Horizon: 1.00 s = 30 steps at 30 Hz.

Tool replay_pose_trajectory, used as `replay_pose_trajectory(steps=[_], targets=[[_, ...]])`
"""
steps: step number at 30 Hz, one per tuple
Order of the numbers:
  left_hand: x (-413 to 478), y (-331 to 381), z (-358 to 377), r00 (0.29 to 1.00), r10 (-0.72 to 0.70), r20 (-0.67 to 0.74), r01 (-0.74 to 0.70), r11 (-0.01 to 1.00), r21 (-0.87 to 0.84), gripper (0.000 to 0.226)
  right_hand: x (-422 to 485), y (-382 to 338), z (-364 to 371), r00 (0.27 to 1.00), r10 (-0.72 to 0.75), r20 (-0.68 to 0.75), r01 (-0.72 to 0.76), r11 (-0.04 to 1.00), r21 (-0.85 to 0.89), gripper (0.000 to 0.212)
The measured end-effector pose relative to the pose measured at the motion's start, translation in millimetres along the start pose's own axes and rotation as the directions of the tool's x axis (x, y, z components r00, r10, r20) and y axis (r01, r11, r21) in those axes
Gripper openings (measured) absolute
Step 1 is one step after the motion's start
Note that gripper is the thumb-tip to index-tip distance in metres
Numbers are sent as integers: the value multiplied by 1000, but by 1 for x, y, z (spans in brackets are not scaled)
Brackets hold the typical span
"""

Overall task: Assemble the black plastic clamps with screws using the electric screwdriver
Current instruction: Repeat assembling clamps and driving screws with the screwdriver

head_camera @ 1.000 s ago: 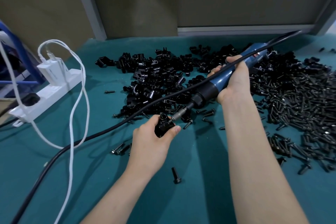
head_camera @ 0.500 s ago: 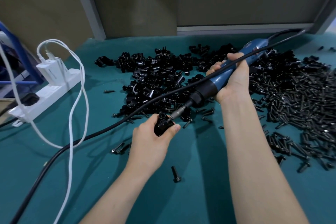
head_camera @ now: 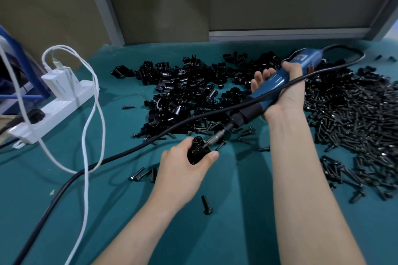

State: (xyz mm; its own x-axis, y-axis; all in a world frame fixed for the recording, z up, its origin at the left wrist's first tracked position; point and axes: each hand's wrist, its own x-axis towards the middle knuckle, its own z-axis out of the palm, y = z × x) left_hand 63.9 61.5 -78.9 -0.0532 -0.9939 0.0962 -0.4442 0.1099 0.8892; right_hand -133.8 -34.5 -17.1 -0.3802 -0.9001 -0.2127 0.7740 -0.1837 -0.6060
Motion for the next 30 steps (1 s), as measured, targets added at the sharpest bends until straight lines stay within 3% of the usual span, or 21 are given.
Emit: replay_pose_trajectory(steps=[3,6,22,30], targets=[[1,-1,-1,1000,-5,14,5,1000,-7,36,0,1,1,1000,3,-29,-4,1000,-12,19],[2,-1,-2,1000,-2,10,2,1000,-14,41,-2,3,4,1000,23,-21,-21,997,80,27],[3,-3,-5,998,-15,65,17,1000,-21,33,-2,1,8,973,-12,233,-23,989,147,29],[3,-3,-5,995,-23,95,27,999,-32,25,0,2,3,960,-15,281,-38,982,183,30]])
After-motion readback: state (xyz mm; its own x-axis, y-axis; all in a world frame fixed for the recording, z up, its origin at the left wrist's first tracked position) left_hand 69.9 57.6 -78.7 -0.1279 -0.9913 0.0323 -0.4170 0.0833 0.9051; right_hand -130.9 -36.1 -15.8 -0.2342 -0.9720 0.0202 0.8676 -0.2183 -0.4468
